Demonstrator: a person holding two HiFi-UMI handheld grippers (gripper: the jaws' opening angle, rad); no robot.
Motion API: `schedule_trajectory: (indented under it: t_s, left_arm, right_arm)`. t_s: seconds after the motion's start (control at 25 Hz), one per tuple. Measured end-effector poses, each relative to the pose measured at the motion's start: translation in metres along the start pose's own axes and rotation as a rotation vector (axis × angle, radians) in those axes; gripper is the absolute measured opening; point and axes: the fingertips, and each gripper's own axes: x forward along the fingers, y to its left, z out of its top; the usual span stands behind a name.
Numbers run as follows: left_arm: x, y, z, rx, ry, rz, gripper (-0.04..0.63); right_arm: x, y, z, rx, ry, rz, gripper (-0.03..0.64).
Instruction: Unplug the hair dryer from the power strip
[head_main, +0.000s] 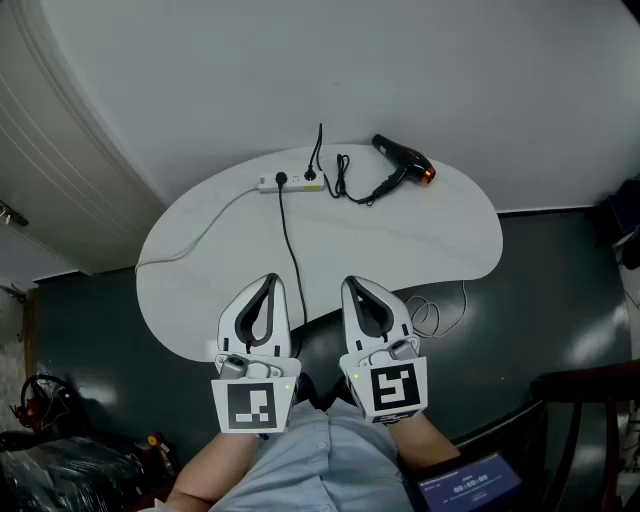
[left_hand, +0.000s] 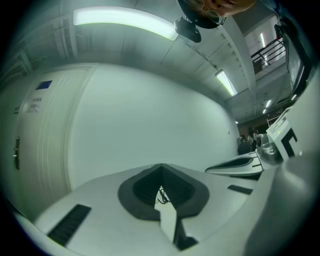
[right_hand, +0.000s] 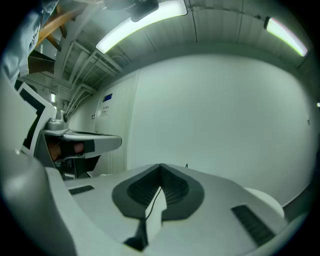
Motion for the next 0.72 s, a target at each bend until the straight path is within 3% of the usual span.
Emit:
schedule_trajectory:
  t_s: [0.24,0.44,0.6,0.72]
  left_arm:
    - [0.01,-0.016,-0.005,-0.002,0.011,0.0,-0.003]
    - [0.014,-0.033,-0.002,0.008,0.007,0.001,-0.003]
    - [0.018,-0.044,-0.005,0.022,0.016,-0.004,-0.003]
    - [0.024,-0.049,-0.012,0.018,0.043,-0.006,-0.003]
  right_arm:
    - [-0.004,-0.016,-0.003,0.0,-0.017,0.007,-0.003]
    - [-0.016,-0.029,-0.021,0.077,0.096,0.031,-0.003]
    - [-0.016,-0.039,-0.019,0.05,0.036,0.044,-0.003]
    - [-0.017,-0.048,-0.029,0.08,0.114,0.028,-0.003]
